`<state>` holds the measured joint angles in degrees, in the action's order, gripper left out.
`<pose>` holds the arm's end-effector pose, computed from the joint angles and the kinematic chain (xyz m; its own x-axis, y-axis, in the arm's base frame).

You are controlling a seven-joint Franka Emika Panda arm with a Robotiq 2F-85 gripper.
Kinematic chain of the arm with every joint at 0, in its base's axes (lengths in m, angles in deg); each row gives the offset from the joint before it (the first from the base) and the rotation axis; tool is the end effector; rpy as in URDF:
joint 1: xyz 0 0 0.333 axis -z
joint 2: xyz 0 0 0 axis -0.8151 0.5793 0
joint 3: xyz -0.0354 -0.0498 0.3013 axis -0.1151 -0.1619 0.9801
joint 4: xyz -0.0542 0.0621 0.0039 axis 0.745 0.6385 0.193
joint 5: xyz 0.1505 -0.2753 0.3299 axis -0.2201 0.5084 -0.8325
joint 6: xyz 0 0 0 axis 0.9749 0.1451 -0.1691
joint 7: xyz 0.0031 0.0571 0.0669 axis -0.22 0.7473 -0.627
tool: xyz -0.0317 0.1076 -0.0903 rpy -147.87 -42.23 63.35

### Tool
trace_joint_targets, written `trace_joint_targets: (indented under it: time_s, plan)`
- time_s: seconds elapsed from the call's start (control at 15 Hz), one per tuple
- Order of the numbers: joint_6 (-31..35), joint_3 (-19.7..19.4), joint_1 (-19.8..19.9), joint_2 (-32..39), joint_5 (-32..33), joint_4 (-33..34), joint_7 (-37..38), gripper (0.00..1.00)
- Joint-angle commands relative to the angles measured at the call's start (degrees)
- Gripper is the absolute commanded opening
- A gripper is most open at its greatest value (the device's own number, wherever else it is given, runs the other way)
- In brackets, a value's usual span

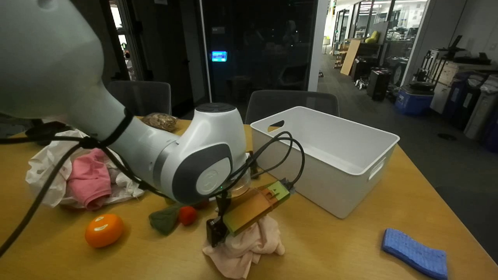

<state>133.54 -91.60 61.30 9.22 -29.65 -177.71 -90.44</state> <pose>0.4539 -0.1806 0.1810 0.5333 0.8449 -0.0421 0.8432 -0.5270 0.1061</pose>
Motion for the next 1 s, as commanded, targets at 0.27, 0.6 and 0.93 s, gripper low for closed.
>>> trace_joint_targets:
  time_s: [0.27,0.6,0.93]
  plan:
    - [-3.0,1.8,1.7,-4.7,0.5,-1.9,1.0,0.02]
    - [-1.6,3.5,1.2,-18.0,3.4,-9.5,3.6,0.0]
    - [-2.0,5.8,-2.2,-26.2,1.6,-10.0,6.3,0.01]
